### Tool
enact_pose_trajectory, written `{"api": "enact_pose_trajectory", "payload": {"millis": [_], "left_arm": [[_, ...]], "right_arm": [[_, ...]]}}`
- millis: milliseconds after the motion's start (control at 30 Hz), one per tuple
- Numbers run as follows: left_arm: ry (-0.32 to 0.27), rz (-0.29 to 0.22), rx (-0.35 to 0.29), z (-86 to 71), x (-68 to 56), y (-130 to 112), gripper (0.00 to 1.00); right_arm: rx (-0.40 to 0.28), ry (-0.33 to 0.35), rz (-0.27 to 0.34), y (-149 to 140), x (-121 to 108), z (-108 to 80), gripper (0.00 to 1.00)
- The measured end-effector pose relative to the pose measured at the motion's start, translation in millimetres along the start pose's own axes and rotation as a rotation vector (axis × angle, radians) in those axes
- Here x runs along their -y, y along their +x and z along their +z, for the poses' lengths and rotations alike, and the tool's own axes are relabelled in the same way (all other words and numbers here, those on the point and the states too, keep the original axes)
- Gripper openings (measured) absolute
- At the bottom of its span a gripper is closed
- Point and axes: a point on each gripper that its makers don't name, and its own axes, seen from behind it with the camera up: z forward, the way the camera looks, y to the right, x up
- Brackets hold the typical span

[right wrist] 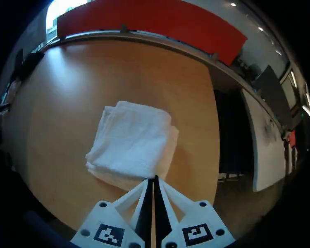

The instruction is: Fold towel

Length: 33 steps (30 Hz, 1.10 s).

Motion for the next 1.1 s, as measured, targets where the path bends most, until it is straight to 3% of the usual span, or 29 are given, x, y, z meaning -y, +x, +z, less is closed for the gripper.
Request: {"api": "enact_pose_trajectory", "payload": {"millis": [667,1100], "left_arm": [[0.023,0.007,0.012,-3.7,2.6,-3,0.9],[0.029,0.014,0.022,-2.7,2.3,-3,0.9]], "right_arm": [[0.088,-0.007,0.053,-41,-4,26.8,0.02],[0.123,-0.002,0.057,-51,-3,38.1,0.02]]}}
